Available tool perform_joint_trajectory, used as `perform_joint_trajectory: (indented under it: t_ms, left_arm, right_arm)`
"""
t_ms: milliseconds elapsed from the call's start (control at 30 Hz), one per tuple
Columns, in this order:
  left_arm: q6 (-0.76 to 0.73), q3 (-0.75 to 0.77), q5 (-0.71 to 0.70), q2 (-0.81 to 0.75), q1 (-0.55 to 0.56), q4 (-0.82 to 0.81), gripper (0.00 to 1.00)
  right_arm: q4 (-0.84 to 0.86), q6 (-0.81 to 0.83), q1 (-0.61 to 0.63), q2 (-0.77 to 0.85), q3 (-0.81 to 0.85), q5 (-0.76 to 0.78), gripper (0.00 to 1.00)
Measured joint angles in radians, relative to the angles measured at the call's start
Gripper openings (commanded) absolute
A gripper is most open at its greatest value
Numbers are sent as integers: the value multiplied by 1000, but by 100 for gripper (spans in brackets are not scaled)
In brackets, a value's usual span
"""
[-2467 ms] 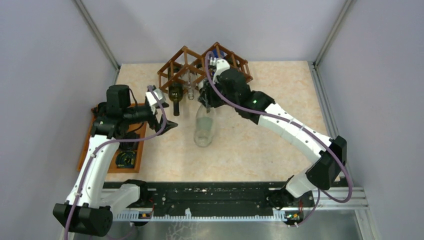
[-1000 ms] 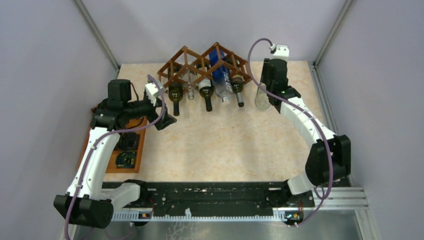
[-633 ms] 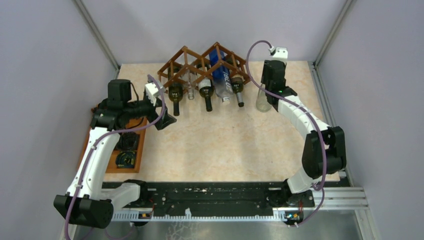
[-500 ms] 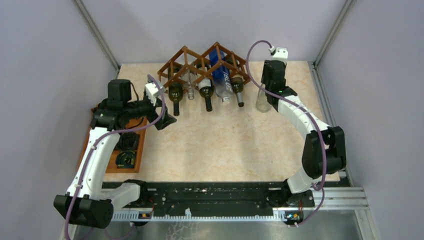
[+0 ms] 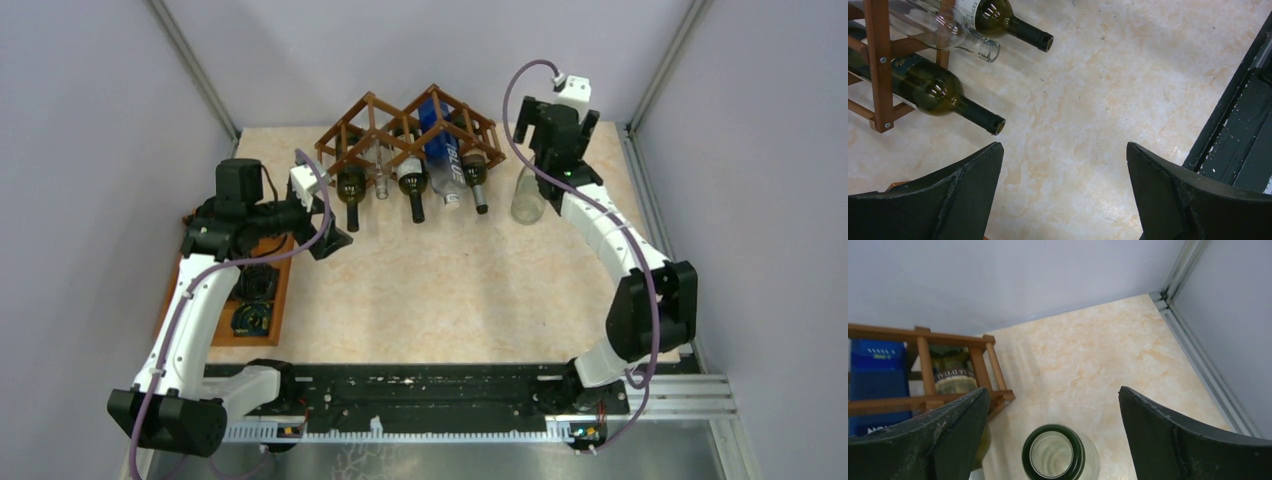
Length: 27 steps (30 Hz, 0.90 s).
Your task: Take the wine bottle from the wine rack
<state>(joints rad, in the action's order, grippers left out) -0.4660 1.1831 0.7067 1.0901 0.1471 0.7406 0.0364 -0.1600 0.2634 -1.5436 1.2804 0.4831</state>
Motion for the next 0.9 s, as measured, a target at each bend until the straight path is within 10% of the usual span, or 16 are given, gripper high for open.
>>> perform_joint_trajectory:
  t_ms: [433,900]
  left_arm:
    - [3,21,-1,13,0,0,99]
    - [21,32,-1,13,0,-5,99]
  right_arm:
    - [-228,-72,116,169,309,15,98]
    - [-410,-228,206,-61,384,-409,99]
